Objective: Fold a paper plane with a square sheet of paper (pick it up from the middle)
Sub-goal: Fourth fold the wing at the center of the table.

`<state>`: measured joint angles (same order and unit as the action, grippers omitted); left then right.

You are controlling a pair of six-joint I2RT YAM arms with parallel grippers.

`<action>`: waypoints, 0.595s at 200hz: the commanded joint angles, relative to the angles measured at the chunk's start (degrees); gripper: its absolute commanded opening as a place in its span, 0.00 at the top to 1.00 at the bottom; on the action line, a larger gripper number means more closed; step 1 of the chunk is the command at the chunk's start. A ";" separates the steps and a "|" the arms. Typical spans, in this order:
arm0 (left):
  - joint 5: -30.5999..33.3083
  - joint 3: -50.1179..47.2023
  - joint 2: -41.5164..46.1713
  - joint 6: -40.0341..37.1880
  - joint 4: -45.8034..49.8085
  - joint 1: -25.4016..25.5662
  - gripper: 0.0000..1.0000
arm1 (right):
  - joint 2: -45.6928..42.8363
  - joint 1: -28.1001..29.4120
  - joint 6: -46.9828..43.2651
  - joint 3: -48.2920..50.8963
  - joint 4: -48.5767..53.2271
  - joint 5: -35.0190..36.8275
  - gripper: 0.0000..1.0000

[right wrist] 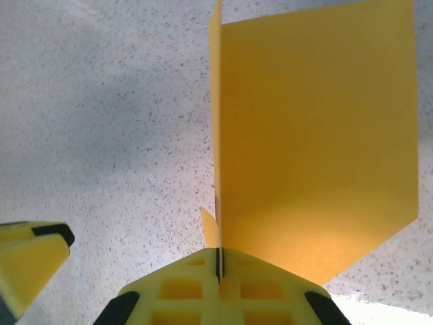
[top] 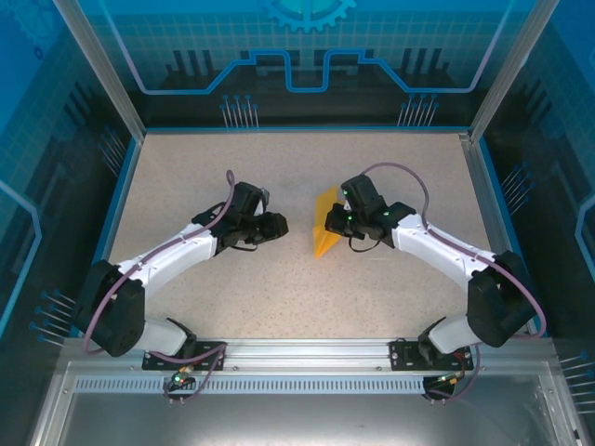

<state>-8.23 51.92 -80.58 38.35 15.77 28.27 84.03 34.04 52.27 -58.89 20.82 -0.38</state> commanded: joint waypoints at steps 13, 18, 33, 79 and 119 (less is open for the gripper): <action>-4.85 -3.73 -1.49 -6.61 -8.76 0.45 0.57 | 4.86 2.06 12.73 0.16 -1.92 4.54 0.97; -4.91 -4.32 -1.84 -7.48 -10.43 0.79 0.56 | 5.29 2.11 14.09 0.56 -3.01 4.70 0.97; -4.74 -5.83 -2.57 -10.37 -14.54 2.39 0.53 | 6.29 2.50 17.80 0.97 -3.85 6.19 0.97; -4.17 -8.03 -5.96 -15.79 -23.30 5.99 0.50 | 8.53 2.81 28.47 2.67 -2.48 8.39 0.99; -8.62 -10.11 -9.60 -16.79 -30.81 6.22 0.26 | 10.83 2.82 33.34 2.56 -0.78 5.85 1.00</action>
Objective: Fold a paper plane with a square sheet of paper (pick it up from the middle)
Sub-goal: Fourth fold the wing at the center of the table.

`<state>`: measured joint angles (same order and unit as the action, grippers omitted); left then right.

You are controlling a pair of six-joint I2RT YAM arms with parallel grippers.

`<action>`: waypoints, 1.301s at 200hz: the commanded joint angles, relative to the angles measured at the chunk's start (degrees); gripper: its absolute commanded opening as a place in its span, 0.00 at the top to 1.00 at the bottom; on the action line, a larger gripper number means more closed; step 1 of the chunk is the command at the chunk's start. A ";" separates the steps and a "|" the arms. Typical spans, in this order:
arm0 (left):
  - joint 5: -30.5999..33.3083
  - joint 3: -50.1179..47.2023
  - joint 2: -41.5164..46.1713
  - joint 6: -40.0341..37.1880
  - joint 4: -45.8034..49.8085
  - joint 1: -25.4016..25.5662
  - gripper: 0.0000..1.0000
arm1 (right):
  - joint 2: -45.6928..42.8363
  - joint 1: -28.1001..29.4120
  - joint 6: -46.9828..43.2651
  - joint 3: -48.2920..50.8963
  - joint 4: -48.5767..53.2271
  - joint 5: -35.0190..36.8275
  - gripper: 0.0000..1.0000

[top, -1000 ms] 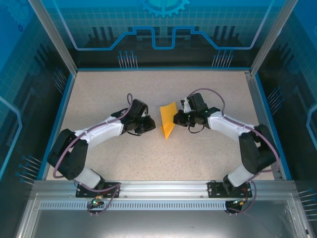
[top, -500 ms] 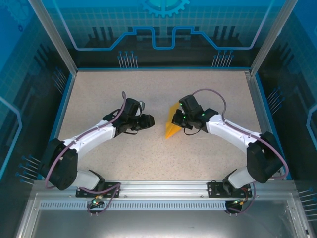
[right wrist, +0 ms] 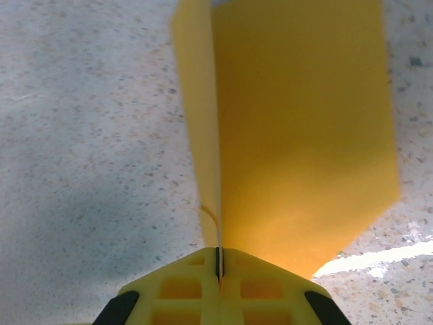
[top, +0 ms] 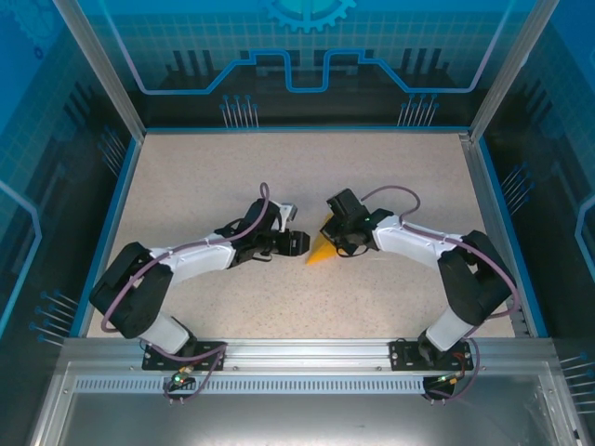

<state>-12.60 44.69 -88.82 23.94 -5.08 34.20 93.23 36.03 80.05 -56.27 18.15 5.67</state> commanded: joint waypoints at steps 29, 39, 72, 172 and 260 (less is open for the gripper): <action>-3.23 -5.27 -1.83 -4.23 -14.32 0.26 0.16 | 2.37 0.69 6.51 -1.51 4.63 -1.43 1.00; -3.73 -5.30 -2.34 -5.69 -14.67 0.42 0.16 | 2.56 0.51 7.22 -1.73 5.30 -1.90 1.00; -3.25 -7.36 -3.44 -10.18 -17.99 1.69 0.19 | 3.69 -0.59 8.43 -2.43 5.83 -5.25 1.00; 1.27 -10.79 -8.16 -24.13 -29.28 5.68 0.41 | 6.42 -2.03 8.30 -7.09 10.17 -11.23 1.00; 2.32 -9.71 -9.97 -25.28 -28.64 6.14 0.73 | 8.46 -2.45 6.55 -8.94 10.52 -13.96 0.93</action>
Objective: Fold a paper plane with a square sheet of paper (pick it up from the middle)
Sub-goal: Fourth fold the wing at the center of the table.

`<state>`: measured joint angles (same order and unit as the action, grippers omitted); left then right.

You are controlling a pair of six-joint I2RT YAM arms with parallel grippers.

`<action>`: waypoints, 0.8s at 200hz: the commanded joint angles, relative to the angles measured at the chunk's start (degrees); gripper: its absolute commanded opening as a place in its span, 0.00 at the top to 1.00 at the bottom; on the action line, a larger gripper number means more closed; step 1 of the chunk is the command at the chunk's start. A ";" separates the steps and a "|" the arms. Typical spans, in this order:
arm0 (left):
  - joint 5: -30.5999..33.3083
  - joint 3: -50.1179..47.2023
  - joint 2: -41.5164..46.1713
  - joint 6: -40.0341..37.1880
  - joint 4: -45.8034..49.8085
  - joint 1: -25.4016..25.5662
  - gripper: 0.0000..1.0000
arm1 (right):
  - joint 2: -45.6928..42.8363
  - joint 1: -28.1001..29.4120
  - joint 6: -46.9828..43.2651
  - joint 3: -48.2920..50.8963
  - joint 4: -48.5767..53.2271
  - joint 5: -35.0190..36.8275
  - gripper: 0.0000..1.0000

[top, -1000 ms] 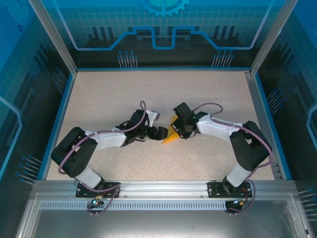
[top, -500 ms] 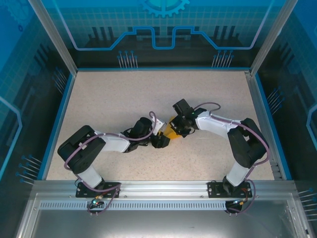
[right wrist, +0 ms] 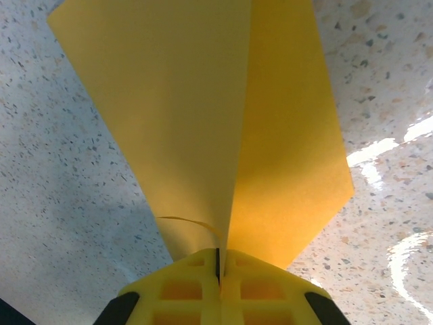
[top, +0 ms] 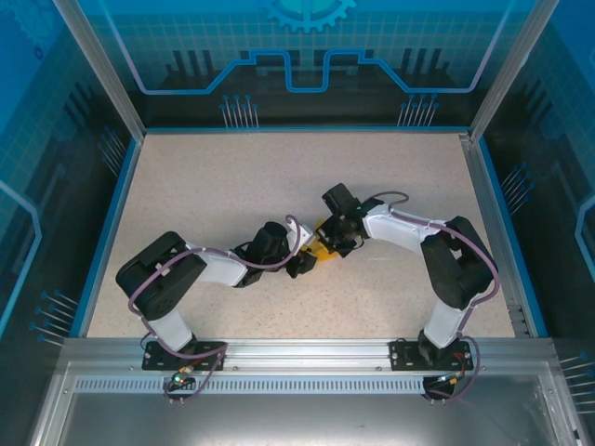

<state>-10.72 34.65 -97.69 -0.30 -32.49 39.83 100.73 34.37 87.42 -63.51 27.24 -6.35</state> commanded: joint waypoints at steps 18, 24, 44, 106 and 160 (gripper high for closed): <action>0.35 0.19 -1.49 -0.57 -1.09 0.54 0.76 | 0.84 -1.06 -1.52 -1.88 0.98 -2.35 0.87; 0.27 0.15 -1.62 -0.30 -1.09 0.56 0.78 | 0.71 -1.20 -1.91 -1.91 0.81 -2.36 0.83; 0.26 -0.18 -2.17 0.36 -1.34 0.50 0.82 | -0.26 -2.03 -3.30 -1.50 0.17 -2.37 0.73; -0.43 -1.60 -1.60 6.93 -2.71 0.42 0.85 | -8.40 -6.58 -20.66 5.36 -10.41 -6.41 0.39; -1.64 -1.64 -0.90 17.80 -3.44 0.10 0.85 | -15.12 -9.13 -32.97 15.55 -18.11 -9.63 0.36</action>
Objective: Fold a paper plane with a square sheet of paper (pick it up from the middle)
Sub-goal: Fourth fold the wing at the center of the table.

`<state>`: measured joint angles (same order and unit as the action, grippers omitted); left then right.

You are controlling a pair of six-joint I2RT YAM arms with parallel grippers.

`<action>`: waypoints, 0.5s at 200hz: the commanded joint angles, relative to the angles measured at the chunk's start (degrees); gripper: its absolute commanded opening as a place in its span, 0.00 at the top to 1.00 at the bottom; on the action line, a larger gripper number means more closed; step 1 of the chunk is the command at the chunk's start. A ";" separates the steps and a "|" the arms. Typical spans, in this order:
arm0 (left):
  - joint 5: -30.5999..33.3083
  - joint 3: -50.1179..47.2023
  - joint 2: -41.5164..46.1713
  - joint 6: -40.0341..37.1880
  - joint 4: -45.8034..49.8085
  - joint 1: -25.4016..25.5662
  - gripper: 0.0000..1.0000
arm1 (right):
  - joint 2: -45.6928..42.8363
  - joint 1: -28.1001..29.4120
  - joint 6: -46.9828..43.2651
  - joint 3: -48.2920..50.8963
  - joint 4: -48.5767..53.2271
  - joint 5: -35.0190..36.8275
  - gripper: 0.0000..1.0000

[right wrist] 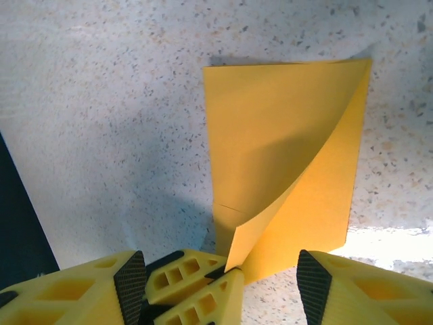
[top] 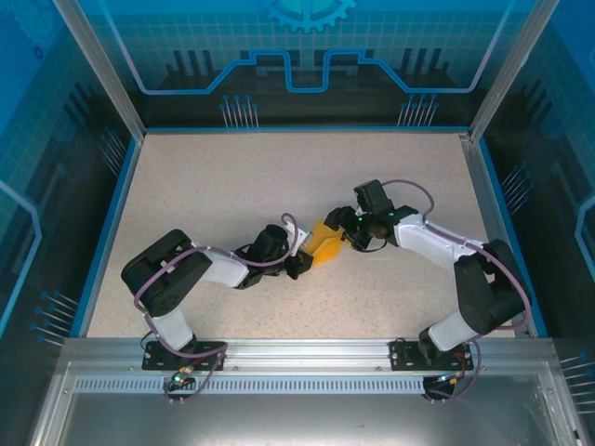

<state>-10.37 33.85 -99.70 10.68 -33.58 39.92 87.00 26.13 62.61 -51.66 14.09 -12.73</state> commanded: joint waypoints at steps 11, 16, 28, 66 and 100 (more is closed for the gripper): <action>-2.57 -1.01 1.31 8.90 -2.68 -0.23 0.86 | -1.18 -0.81 -9.38 4.93 -6.99 -5.30 0.36; -2.56 -1.06 1.48 9.78 -2.84 -0.26 0.86 | -0.86 -0.73 -9.60 5.25 -7.58 -6.21 0.37; -2.97 -1.06 1.61 11.92 -2.84 -0.73 0.86 | 0.11 -0.69 -10.42 6.12 -9.27 -8.17 0.37; -6.35 -0.98 1.48 18.51 -3.40 -2.53 0.86 | 2.52 -0.07 -11.38 7.69 -14.37 -10.89 0.40; -8.42 -0.88 1.26 22.05 -3.10 -3.54 0.86 | 6.06 0.59 -13.50 6.44 -14.57 -12.20 0.42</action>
<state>-15.59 33.56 -99.68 28.29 -35.51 37.17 90.28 26.02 52.03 -44.56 1.78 -22.09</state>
